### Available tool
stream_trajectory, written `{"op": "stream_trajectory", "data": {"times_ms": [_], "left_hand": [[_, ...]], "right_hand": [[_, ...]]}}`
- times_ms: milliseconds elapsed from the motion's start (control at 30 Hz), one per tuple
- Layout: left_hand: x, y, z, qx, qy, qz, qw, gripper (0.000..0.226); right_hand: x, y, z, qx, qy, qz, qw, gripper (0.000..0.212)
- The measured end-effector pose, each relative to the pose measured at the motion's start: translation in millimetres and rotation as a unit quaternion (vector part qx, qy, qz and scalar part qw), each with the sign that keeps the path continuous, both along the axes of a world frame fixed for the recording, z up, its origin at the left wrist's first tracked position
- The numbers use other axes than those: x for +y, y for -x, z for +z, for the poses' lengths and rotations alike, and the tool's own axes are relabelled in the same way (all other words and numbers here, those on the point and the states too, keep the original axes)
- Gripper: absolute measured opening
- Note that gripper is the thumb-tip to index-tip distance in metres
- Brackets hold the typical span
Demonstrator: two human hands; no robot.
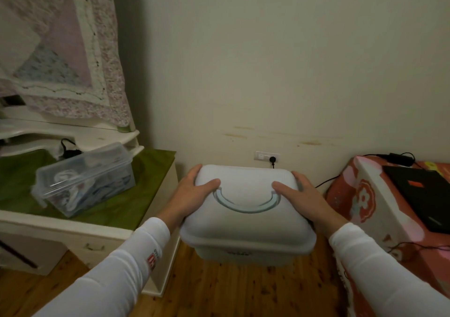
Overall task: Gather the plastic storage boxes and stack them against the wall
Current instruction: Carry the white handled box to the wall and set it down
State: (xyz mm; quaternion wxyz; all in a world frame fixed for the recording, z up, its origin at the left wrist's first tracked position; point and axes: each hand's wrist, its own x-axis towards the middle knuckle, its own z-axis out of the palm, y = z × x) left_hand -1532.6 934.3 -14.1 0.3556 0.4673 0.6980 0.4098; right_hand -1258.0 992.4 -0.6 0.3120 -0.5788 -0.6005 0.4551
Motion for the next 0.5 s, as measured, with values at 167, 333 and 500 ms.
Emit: {"op": "stream_trajectory", "data": {"times_ms": [167, 333, 500], "left_hand": [[60.4, 17.1, -11.6, -0.001, 0.016, 0.001, 1.0, 0.077], [144.1, 22.8, -24.6, 0.007, 0.025, -0.007, 1.0, 0.077], [213.2, 20.0, -33.3, 0.006, 0.035, 0.005, 0.999, 0.076]], "right_hand": [[62.8, 17.3, -18.7, -0.002, -0.007, 0.006, 1.0, 0.068], [149.7, 23.9, -37.8, -0.015, -0.009, -0.001, 1.0, 0.075], [222.6, 24.5, -48.5, -0.038, -0.008, 0.0, 0.999, 0.08]]}}
